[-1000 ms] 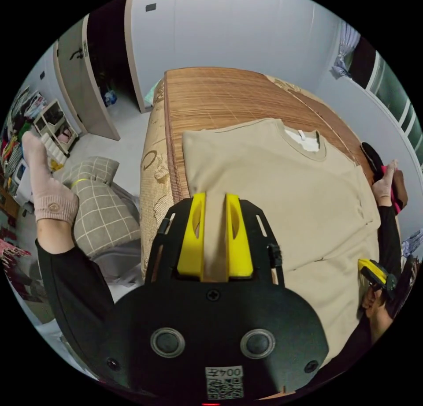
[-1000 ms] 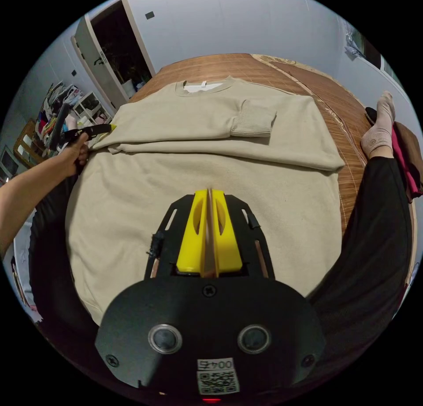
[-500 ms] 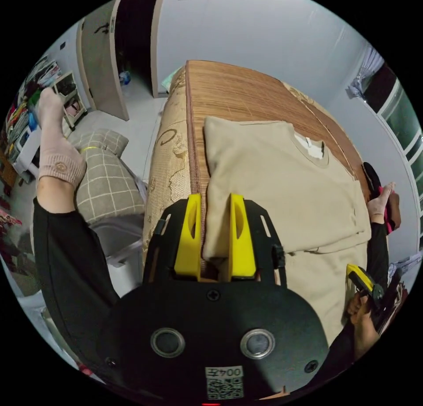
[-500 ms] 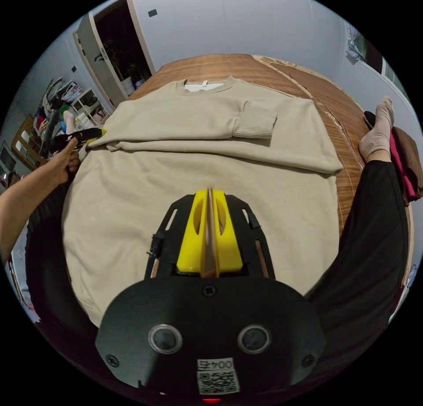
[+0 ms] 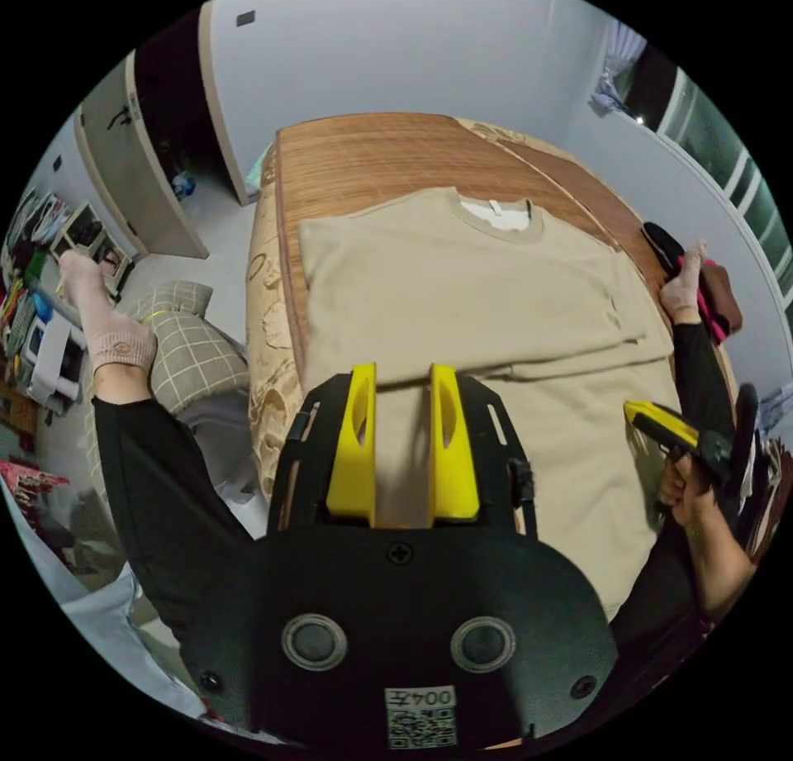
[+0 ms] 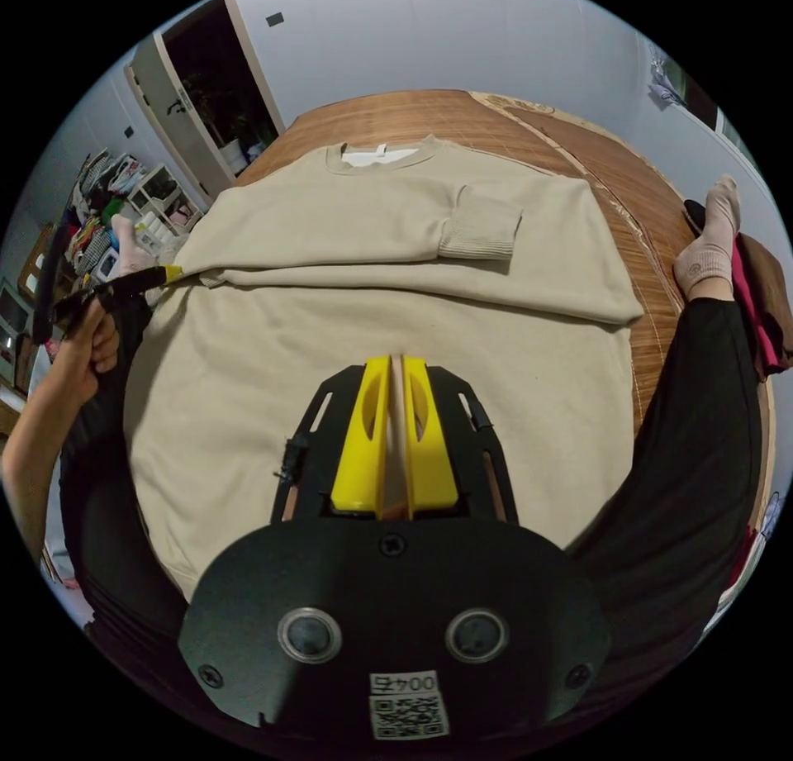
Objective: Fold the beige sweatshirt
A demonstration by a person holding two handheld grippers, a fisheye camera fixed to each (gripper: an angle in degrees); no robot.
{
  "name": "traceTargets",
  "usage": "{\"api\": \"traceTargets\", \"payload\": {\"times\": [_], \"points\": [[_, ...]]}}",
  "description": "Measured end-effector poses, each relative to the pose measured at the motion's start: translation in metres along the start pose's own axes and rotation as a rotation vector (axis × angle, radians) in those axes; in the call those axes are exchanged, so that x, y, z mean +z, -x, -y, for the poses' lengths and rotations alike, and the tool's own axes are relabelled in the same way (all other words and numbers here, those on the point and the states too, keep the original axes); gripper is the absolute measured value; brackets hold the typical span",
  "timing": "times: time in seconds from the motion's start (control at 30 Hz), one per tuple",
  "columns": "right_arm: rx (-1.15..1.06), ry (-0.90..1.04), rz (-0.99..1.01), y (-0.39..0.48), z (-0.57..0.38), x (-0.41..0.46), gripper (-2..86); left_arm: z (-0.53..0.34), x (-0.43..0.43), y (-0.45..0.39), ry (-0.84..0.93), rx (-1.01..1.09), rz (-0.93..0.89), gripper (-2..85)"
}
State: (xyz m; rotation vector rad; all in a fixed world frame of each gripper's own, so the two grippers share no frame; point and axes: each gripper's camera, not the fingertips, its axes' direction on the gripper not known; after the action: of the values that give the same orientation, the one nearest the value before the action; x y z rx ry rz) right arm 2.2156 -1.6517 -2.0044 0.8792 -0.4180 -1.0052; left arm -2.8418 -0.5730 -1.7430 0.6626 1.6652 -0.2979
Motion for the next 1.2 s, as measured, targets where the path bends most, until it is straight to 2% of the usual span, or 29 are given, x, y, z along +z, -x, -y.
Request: {"api": "traceTargets", "payload": {"times": [0.23, 0.47, 0.63, 0.77, 0.93, 1.1, 1.2], "points": [[-0.046, 0.034, 0.03, 0.016, 0.009, -0.019, 9.7, -0.054, 0.037, -0.048, 0.106, 0.139, 0.028, 9.3], [-0.023, 0.046, 0.028, 0.006, 0.023, -0.054, 11.5, -0.072, 0.054, -0.062, 0.05, 0.171, 0.119, 9.8], [0.109, 0.019, 0.101, -0.05, 0.061, -0.08, 10.0, -0.085, 0.061, -0.056, -0.006, 0.148, 0.111, 9.8], [0.207, 0.023, 0.152, -0.099, 0.107, -0.076, 9.8, -0.089, 0.065, -0.051, -0.023, 0.143, 0.098, 9.8], [0.266, 0.081, 0.191, -0.12, 0.138, -0.058, 9.8, -0.09, 0.068, -0.048, -0.034, 0.145, 0.098, 9.8], [0.232, 0.109, 0.15, -0.106, 0.141, -0.048, 4.2, -0.088, 0.067, -0.045, -0.04, 0.143, 0.093, 9.8], [0.126, 0.044, 0.043, -0.079, 0.139, -0.063, 2.6, -0.086, 0.066, -0.042, -0.041, 0.14, 0.087, 9.7]]}}
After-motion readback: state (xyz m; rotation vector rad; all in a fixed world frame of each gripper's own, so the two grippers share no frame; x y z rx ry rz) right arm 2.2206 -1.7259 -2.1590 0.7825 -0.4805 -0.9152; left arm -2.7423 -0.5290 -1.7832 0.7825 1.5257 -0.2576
